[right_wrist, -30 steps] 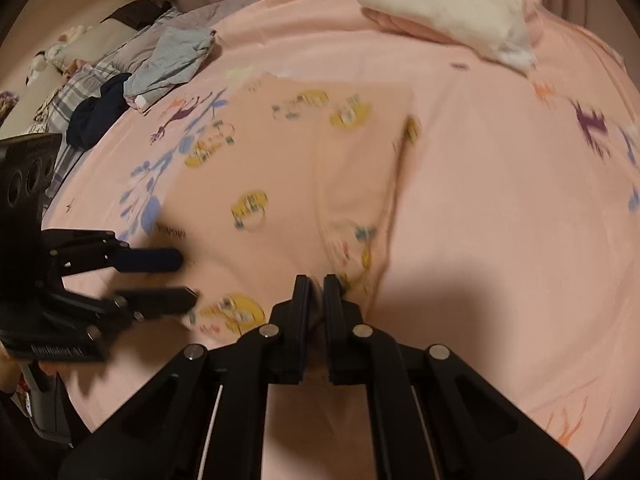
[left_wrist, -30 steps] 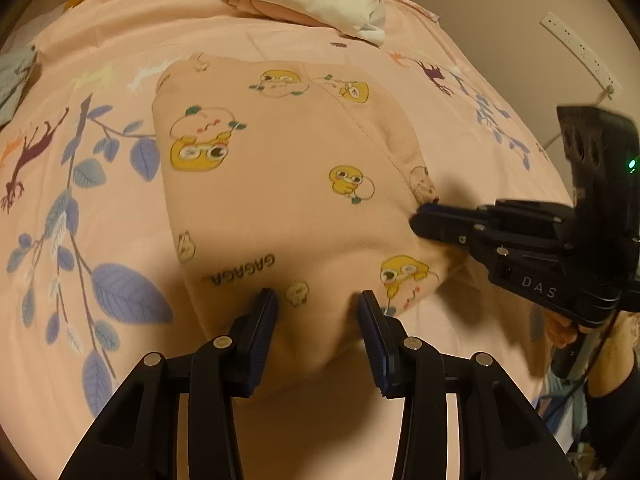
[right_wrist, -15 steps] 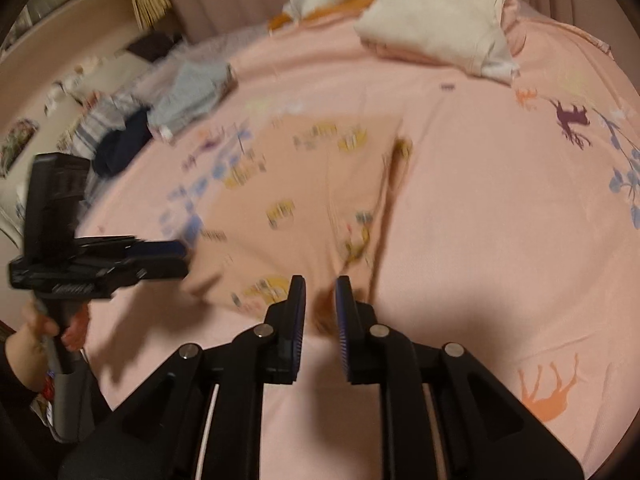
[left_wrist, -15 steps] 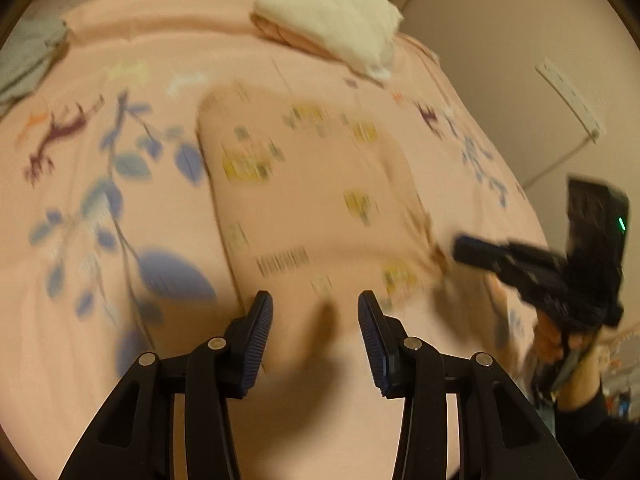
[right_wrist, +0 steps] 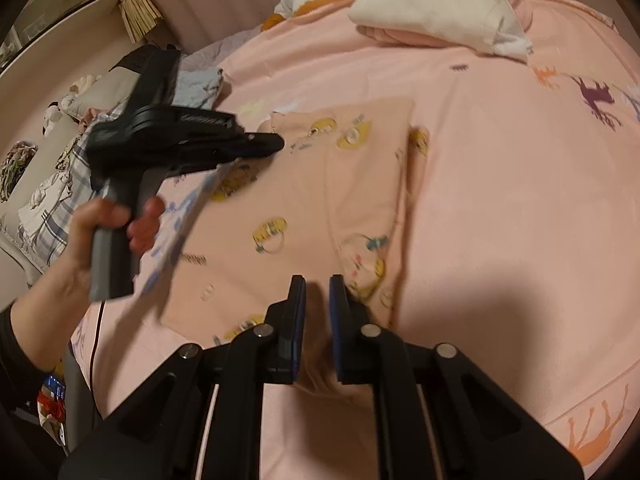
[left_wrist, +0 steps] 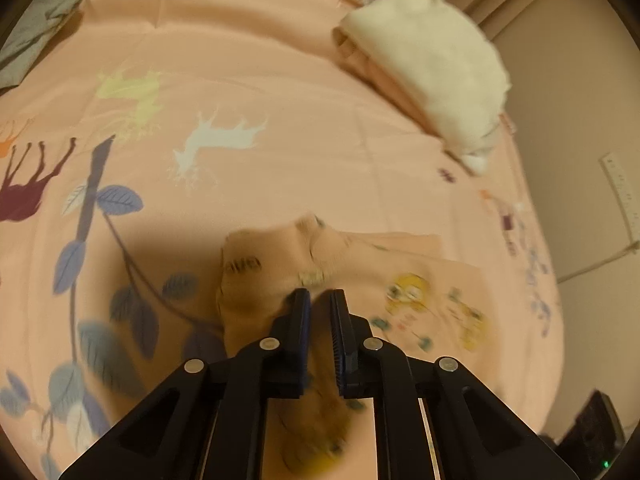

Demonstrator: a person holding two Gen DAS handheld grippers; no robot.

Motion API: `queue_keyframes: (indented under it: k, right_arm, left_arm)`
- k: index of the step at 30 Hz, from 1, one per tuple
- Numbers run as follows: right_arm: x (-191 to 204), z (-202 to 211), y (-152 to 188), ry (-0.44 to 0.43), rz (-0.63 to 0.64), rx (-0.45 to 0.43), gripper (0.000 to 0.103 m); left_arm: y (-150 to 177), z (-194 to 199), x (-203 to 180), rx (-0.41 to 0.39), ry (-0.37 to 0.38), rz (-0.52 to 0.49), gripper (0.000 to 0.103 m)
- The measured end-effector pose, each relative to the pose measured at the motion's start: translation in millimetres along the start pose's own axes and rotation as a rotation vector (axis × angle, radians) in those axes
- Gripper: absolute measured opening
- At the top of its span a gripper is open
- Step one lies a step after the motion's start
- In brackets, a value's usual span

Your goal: Fold small clothes

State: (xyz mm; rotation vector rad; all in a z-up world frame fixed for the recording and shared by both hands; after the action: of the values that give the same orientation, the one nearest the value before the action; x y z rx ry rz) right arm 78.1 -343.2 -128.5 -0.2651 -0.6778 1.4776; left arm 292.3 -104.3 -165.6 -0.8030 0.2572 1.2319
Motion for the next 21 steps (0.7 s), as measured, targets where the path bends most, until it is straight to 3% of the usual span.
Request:
queue_keyframes:
  k: [5, 10, 16, 21]
  right_arm:
    - [-1.2, 12.0, -8.3, -0.024, 0.008, -0.022, 0.014]
    - [-6.5, 10.2, -46.0, -0.009, -0.034, -0.101, 0.016]
    - [-19.4, -29.1, -90.7, 0.036, -0.096, -0.086, 0.016]
    - [-34.5, -64.0, -94.8, 0.106, -0.141, -0.007, 0.008]
  left_arm:
    - [-11.8, 2.6, 8.7, -0.042, -0.012, 0.024, 0.009]
    - [-13.9, 27.2, 8.5, -0.081, 0.016, 0.032, 0.009]
    - [29.3, 50.9, -12.3, -0.062, 0.071, -0.077, 0.009]
    - [62.6, 44.1, -20.7, -0.010, 0.055, -0.144, 0.009]
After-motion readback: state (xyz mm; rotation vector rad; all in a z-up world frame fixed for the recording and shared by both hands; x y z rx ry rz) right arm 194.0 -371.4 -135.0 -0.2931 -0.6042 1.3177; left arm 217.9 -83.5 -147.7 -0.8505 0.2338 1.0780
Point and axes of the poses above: each gripper's, at about its wrist camera, not at the fingertips, and z roughly against the way its jaws point, x to its left, y to its underside, the point moved 2 cm from there along -z, roughly the way its jaws point, and after that the axes turned 10 degrees about y, right-handed, at the moved point
